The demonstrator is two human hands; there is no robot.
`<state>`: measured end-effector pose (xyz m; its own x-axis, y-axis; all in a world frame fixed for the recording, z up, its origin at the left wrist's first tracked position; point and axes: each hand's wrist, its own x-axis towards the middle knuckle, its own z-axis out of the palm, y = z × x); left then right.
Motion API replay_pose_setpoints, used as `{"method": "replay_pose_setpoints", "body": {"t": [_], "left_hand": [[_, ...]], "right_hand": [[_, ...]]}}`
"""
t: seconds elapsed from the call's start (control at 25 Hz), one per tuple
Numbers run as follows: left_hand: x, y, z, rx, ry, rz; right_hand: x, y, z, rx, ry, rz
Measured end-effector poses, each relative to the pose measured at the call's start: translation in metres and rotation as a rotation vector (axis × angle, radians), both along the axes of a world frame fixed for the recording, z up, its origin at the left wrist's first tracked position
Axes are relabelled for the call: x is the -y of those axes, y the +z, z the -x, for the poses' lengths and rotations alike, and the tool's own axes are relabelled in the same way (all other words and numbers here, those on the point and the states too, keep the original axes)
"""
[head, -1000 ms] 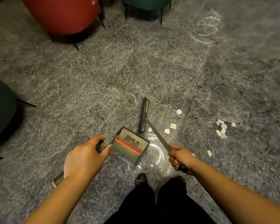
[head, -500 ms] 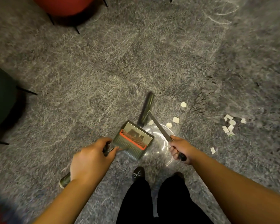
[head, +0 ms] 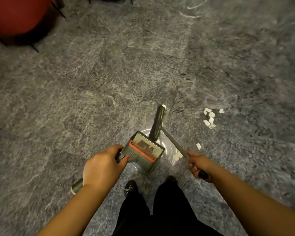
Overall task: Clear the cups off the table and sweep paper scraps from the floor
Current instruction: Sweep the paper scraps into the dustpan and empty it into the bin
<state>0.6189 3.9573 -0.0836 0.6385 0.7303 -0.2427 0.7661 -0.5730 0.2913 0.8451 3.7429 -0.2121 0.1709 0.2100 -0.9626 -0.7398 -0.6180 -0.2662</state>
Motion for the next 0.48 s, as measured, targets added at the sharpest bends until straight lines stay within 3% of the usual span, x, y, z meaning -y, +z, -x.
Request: {"method": "replay_pose_setpoints", "body": {"t": [0.48], "left_hand": [[0.050, -0.010, -0.096, 0.070, -0.244, 0.004]], "right_hand": [[0.117, 0.036, -0.035, 0.005, -0.318, 0.067]]}}
